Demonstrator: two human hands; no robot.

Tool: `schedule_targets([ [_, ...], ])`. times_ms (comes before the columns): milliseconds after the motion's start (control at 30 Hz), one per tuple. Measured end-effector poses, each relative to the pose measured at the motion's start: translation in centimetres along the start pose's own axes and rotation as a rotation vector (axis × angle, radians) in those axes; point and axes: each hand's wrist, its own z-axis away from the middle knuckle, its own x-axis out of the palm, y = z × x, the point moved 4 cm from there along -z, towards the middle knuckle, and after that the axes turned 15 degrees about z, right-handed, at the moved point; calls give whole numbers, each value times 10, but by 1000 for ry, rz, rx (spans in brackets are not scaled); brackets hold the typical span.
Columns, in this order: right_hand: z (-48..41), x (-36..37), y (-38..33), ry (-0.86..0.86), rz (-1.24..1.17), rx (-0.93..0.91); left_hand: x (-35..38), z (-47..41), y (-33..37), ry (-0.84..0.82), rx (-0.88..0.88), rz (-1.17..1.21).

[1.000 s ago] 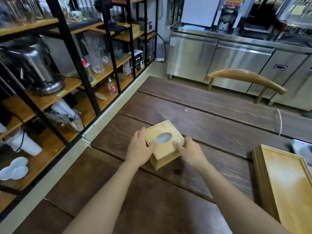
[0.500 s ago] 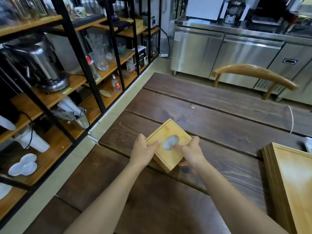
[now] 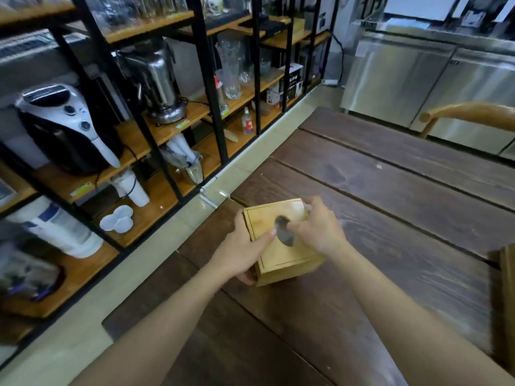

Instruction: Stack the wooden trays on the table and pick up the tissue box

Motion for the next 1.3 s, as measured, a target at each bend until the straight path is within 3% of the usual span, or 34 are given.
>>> schedule_targets([
  [200,19,50,-64,-121,77,-178,-58,58,-40,87,-189,378],
  [600,60,143,-146,-298,184,-397,-127,128,-110,338,-319,494],
  [1000,77,185,-148,-314,284,-354,-141,139,-150,301,-367,541],
  [1167,74,188,-145,-358,282,-329,-152,136,-151,255,-385,427],
  [1300,73,184,-145,-432,273,-339,-174,132,-151,217,-462,59],
])
